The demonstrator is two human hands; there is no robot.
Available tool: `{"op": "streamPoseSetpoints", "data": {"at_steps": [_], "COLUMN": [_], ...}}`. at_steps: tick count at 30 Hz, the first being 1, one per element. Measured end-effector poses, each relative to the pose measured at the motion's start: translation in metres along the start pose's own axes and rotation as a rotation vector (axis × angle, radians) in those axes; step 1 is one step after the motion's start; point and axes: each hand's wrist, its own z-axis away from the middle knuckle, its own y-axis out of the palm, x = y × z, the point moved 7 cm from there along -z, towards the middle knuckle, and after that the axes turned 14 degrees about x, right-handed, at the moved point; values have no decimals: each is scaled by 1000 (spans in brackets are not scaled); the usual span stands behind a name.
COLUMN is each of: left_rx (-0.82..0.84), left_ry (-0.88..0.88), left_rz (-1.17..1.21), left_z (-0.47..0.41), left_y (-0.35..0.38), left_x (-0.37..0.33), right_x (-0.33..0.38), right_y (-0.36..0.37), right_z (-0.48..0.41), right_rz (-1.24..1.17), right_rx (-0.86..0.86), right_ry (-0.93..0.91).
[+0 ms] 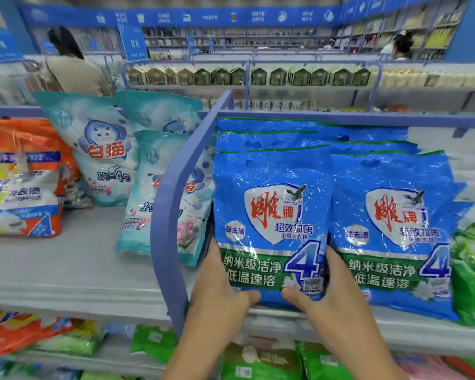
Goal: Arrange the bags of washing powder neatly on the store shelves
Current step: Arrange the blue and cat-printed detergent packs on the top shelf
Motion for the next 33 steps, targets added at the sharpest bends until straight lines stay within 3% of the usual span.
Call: {"op": "streamPoseSetpoints", "data": {"at_steps": [9, 18, 23, 29, 33], "left_rx": [-134, -89, -50, -3, 64], "left_ry": [-25, 53, 84, 87, 165], "left_rz": [54, -68, -195, -344, -442], "left_z": [-19, -16, -1, 35, 81], "left_y": [-8, 3, 9, 13, 21], "left_x": [5, 9, 2, 4, 20], "right_x": [-1, 2, 6, 4, 3], "right_y": [2, 12, 17, 26, 43], "right_z": [-20, -5, 6, 40, 68], "right_rz": [-106, 6, 144, 162, 332], "right_rx": [-122, -254, -294, -257, -105], "right_ry": [-36, 28, -30, -44, -88]}}
